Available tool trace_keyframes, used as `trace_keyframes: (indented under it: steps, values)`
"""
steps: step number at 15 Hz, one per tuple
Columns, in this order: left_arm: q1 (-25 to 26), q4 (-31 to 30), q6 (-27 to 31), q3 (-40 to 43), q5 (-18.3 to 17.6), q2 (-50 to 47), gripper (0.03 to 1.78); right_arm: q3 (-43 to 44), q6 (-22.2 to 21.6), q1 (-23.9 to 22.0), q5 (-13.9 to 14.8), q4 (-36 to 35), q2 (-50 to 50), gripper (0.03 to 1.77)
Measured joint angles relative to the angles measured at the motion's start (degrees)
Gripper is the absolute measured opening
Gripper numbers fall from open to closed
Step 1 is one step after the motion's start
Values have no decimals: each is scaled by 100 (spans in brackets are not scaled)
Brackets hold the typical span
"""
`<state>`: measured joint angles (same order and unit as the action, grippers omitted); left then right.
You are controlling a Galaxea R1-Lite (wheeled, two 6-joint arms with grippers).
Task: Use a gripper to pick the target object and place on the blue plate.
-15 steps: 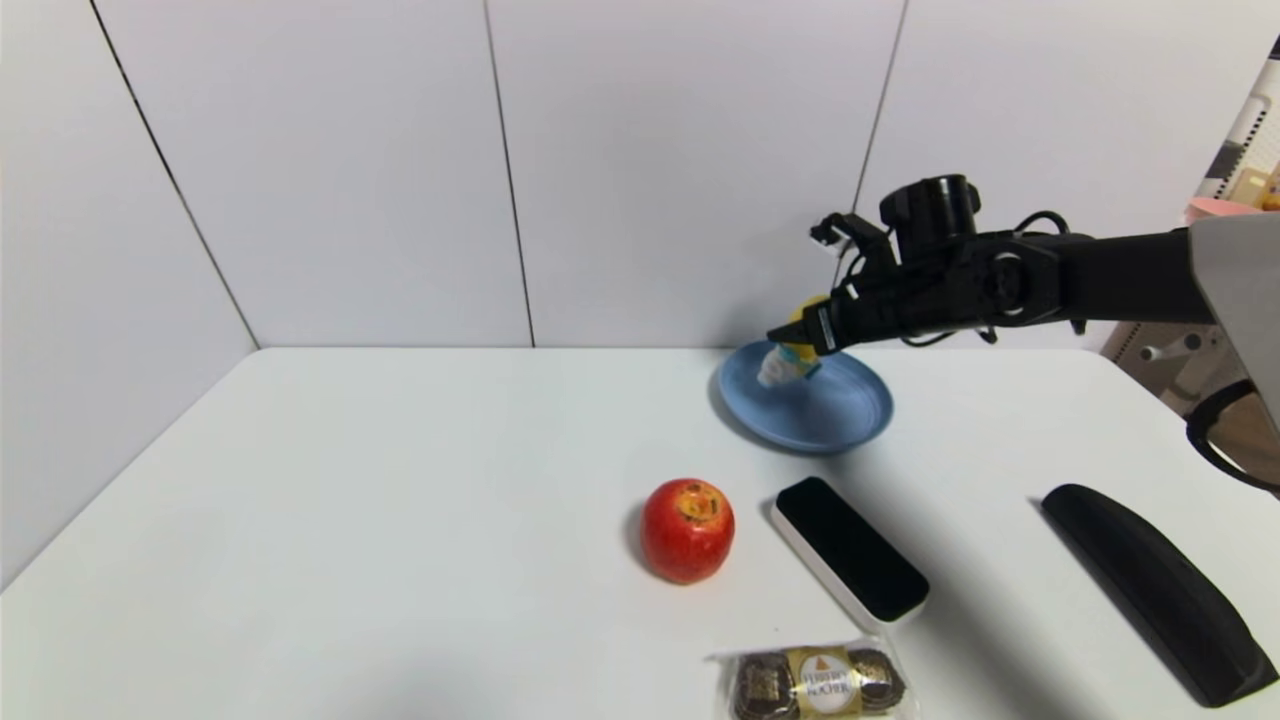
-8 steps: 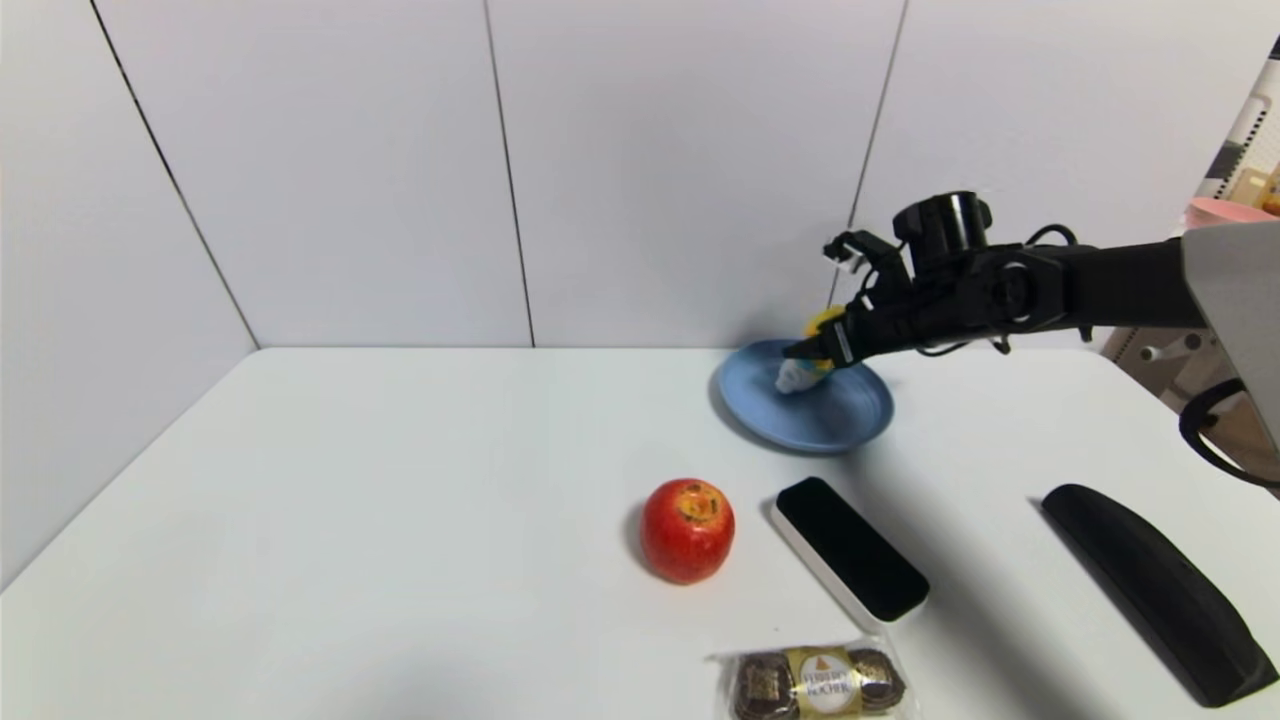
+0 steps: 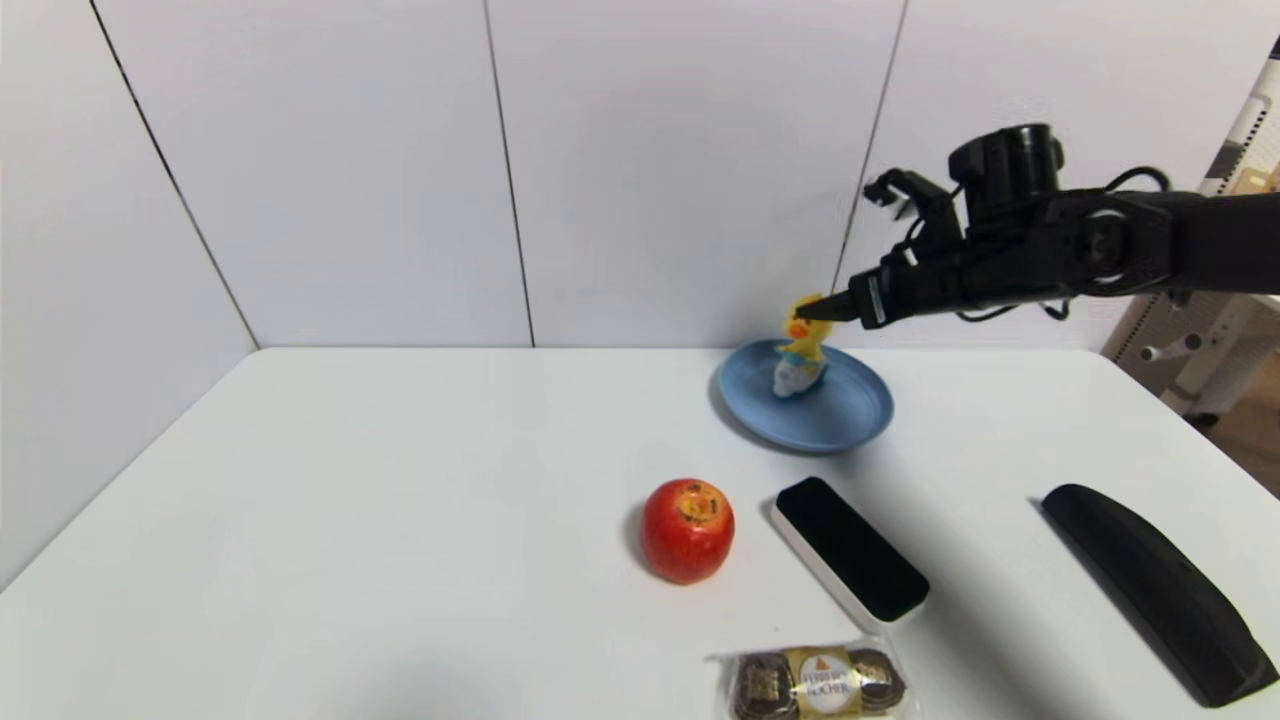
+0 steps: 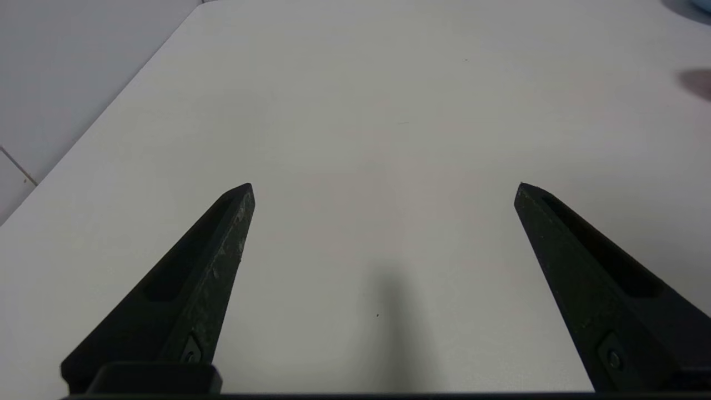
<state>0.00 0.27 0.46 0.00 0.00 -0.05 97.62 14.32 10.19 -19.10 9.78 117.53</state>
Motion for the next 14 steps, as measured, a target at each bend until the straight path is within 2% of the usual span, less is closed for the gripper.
trace_keyframes:
  steps: [3,6,10,12,13,14]
  values:
    - [0,0,0,0,0,0,169,-335,-228,48,-5,433,-1103,161]
    - [0,0,2,0,0,0,169,-964,-501,57,-18,996,-2673,164]
    - [0,-2,-2,0,0,0,169,-2792,-603,-129,4,1387,-5154,167]
    - [0,-2,-5,0,0,0,169,-4007,-562,-378,216,1449,-6411,168]
    - [0,-2,-2,0,0,0,169,-4621,-542,-505,445,1451,-6982,168]
    - [0,0,-2,0,2,0,169,-5266,-525,-628,795,1456,-7552,168]
